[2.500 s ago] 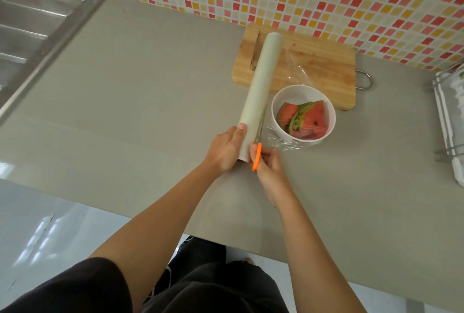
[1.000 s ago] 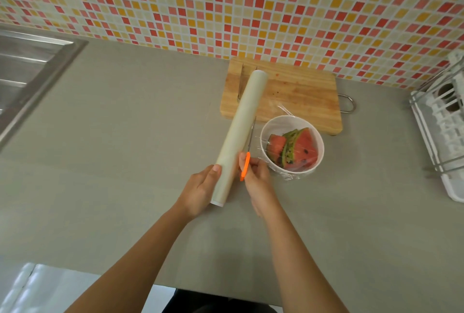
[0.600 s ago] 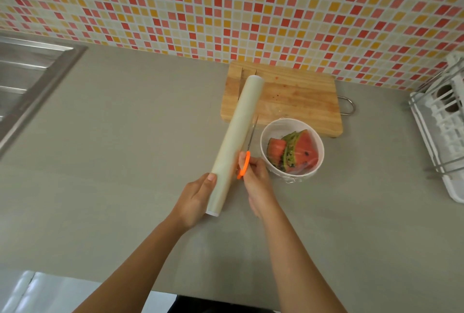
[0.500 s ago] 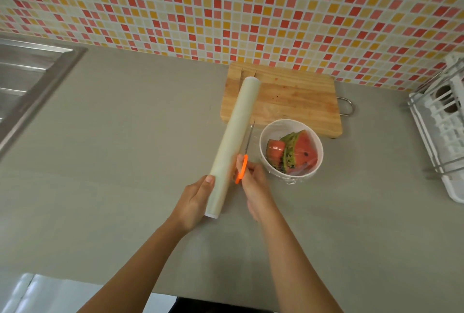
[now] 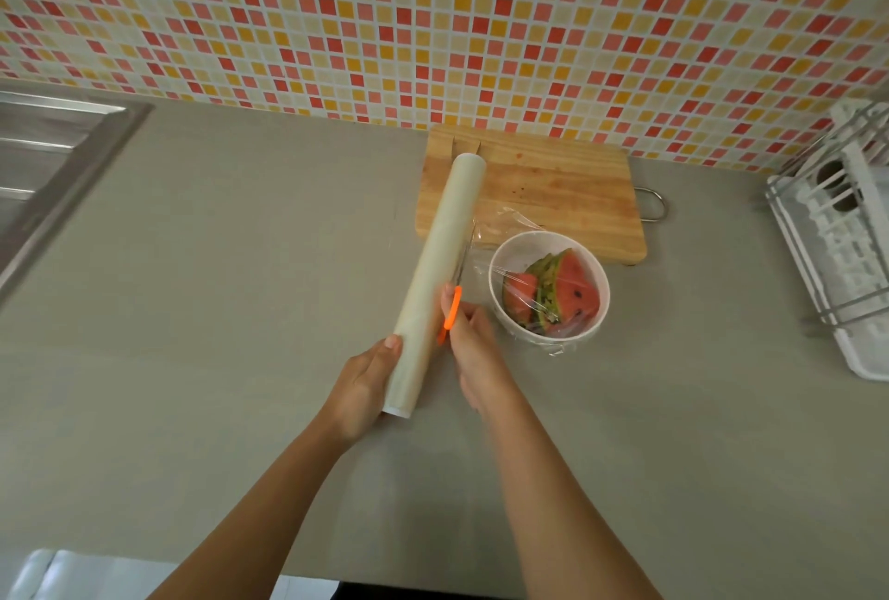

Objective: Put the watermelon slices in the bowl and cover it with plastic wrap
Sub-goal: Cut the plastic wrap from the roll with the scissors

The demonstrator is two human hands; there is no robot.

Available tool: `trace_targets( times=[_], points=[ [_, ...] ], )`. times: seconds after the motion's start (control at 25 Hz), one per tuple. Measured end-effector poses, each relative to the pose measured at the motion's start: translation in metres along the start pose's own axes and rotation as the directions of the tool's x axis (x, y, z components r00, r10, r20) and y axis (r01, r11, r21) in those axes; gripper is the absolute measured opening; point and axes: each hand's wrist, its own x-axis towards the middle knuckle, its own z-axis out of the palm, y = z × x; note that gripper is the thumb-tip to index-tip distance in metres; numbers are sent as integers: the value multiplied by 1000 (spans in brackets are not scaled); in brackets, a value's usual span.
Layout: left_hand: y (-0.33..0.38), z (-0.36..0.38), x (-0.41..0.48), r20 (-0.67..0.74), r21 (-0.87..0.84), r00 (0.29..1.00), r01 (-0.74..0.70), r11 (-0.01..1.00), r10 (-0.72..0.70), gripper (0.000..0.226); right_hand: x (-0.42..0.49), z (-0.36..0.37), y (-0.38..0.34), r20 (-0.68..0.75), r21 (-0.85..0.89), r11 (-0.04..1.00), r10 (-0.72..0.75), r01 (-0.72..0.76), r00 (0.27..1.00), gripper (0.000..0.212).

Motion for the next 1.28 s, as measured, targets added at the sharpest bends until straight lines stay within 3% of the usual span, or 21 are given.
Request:
trace_targets(
  times=[0.16,0.36,0.52,0.8,1.08,1.28],
  points=[
    [1,-8,0,5,14,1000,-13,1000,13,45,5,0,5,-19,-10,999,-52,51,998,41],
    [0,-19,0,20,12,1000,-21,1000,21,40,8,6,1,-9,-35,999,10,-10,1000,63],
    [0,-26,5,12,51,1000,-11,999,10,46,5,3,9,-12,-34,999,-5,4,1000,39],
    [0,-31,11,37,52,999,1,999,-3,48,-9,3,9,3,77,995,63,-63,998,33],
    [-2,-36,10,49,88,998,-41,995,37,45,17,15,-22,-4,27,1000,11,-11,1000,40],
    [-3,-47,8,45,117,998,-52,992,47,41,20,19,-17,-32,90,995,-32,35,999,35]
  ],
)
